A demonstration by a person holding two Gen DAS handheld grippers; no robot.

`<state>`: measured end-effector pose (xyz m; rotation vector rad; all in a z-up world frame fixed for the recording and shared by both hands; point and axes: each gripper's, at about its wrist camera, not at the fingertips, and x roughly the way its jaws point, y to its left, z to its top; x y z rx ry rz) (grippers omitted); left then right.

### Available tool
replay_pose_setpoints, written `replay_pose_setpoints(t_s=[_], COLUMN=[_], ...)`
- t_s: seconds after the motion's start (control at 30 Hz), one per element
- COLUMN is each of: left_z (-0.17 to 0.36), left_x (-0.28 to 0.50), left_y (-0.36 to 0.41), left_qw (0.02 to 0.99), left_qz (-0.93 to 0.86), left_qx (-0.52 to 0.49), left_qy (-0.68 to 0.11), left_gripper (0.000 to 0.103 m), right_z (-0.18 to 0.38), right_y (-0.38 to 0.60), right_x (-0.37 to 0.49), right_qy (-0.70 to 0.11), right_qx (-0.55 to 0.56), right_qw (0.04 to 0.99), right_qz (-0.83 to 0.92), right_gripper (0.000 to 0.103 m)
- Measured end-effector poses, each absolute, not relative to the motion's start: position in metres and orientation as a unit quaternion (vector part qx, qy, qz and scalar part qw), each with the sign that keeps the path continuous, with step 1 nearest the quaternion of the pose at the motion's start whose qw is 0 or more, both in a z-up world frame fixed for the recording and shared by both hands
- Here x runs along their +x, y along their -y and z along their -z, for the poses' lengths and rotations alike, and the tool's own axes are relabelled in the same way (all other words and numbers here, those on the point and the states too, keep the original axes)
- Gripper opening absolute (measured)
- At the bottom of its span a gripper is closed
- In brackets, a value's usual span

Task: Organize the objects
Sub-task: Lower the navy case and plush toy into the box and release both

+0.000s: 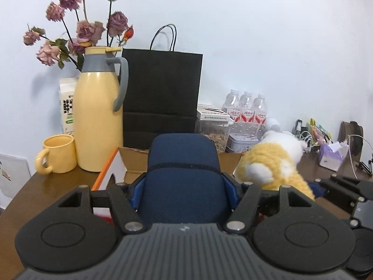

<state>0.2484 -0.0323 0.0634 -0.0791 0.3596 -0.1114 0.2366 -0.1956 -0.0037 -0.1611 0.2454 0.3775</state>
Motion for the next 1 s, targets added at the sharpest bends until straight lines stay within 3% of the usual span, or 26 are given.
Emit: replay_pose_setpoints(t_s=[0.43, 0.83, 0.87, 0.93, 0.97, 1.0], left_z=[-0.014, 0.005, 0.004, -0.001, -0.003, -0.006], left_x=[0.358, 0.358, 0.357, 0.354, 0.351, 0.348], left_y=[0.056, 0.060, 0.060, 0.059, 0.059, 0.059], left_qw=[0.964, 0.960, 0.961, 0.965, 0.967, 0.971], left_qz=[0.030, 0.042, 0.042, 0.039, 0.035, 0.028], left_qx=[-0.053, -0.037, -0.037, -0.035, -0.034, -0.034], left_qy=[-0.259, -0.275, -0.271, -0.256, -0.248, -0.236], left_gripper=[0.067, 0.069, 0.071, 0.091, 0.103, 0.103], right_z=[0.041, 0.059, 0.059, 0.057, 0.056, 0.055], right_y=[0.189, 0.188, 0.189, 0.190, 0.191, 0.193], right_x=[0.358, 0.366, 0.365, 0.365, 0.364, 0.363], right_qy=[-0.228, -0.266, -0.266, -0.266, -0.266, -0.264], right_qx=[-0.043, -0.054, -0.053, -0.052, -0.051, -0.049], right_qw=[0.962, 0.951, 0.951, 0.951, 0.951, 0.952], right_qz=[-0.145, -0.146, -0.147, -0.148, -0.148, -0.148], right_gripper=[0.047, 0.049, 0.051, 0.056, 0.071, 0.092])
